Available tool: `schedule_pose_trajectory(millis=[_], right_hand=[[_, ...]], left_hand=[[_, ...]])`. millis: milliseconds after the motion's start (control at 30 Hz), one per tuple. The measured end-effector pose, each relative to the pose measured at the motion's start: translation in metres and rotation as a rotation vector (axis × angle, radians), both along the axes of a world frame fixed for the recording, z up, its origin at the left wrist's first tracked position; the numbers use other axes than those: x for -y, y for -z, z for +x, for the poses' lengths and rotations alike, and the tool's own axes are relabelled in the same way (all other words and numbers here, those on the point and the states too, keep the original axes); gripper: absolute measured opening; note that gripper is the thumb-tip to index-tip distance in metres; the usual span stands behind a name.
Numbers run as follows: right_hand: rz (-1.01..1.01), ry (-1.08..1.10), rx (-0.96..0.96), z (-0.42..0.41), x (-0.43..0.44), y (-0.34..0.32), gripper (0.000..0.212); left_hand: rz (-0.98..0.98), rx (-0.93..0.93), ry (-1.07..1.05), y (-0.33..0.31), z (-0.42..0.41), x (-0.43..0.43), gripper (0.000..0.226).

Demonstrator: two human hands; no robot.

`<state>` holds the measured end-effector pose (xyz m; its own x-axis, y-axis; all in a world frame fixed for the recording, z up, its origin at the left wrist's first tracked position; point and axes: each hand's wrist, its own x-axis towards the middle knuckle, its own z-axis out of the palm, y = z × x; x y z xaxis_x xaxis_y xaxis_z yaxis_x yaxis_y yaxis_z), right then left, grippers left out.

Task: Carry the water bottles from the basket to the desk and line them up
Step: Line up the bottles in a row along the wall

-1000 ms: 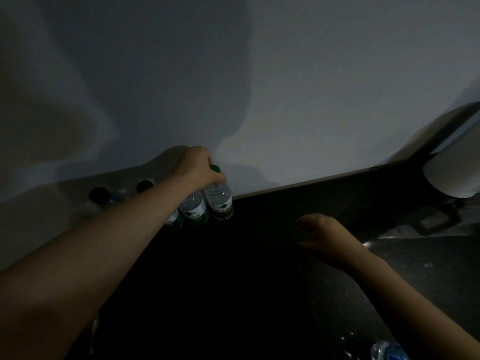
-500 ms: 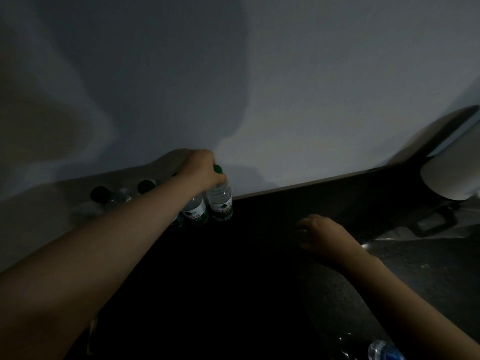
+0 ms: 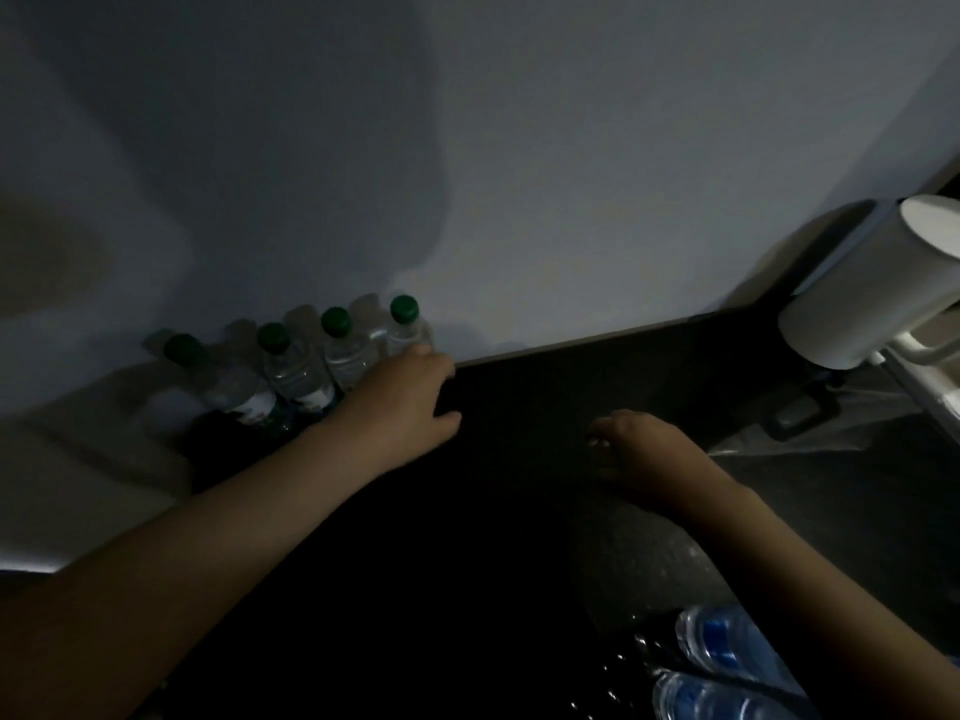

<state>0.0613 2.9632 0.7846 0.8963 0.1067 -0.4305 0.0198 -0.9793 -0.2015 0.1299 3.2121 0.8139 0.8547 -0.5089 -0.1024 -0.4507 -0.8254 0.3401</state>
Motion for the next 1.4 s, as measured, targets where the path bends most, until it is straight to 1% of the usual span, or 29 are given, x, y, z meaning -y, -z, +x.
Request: schedule_pose_trajectory(millis=[100, 167, 400, 500, 533, 667, 900, 1167, 1400], right_hand=[[-0.028, 0.013, 0.011, -0.020, 0.005, -0.013, 0.041], [-0.044, 0.018, 0.025, -0.035, 0.008, -0.021, 0.039], [-0.038, 0.092, 0.076, -0.104, 0.026, -0.045, 0.043], [-0.034, 0.156, 0.075, -0.134, 0.033, -0.054, 0.038], [-0.032, 0.179, 0.077, -0.143, 0.036, -0.055, 0.037], [-0.001, 0.243, 0.068, -0.176, 0.047, -0.058, 0.045], [0.047, 0.288, 0.093, -0.219, 0.049, -0.062, 0.046], [0.070, 0.198, 0.130, -0.245, 0.028, -0.067, 0.044], [0.117, 0.099, 0.067, -0.266, 0.007, -0.068, 0.047]], left_hand=[[-0.010, -0.071, 0.039, 0.002, -0.035, 0.010, 0.040], [-0.011, -0.096, 0.074, 0.003, -0.055, 0.018, 0.042], [-0.031, -0.209, 0.160, -0.006, -0.113, 0.050, 0.041], [-0.044, -0.243, 0.190, -0.010, -0.135, 0.062, 0.041], [-0.047, -0.248, 0.198, -0.011, -0.142, 0.067, 0.041], [-0.059, -0.252, 0.232, -0.012, -0.170, 0.080, 0.042], [-0.061, -0.280, 0.261, -0.013, -0.206, 0.085, 0.043], [-0.058, -0.280, 0.215, -0.015, -0.235, 0.072, 0.038], [-0.048, -0.300, 0.143, -0.015, -0.265, 0.049, 0.039]])
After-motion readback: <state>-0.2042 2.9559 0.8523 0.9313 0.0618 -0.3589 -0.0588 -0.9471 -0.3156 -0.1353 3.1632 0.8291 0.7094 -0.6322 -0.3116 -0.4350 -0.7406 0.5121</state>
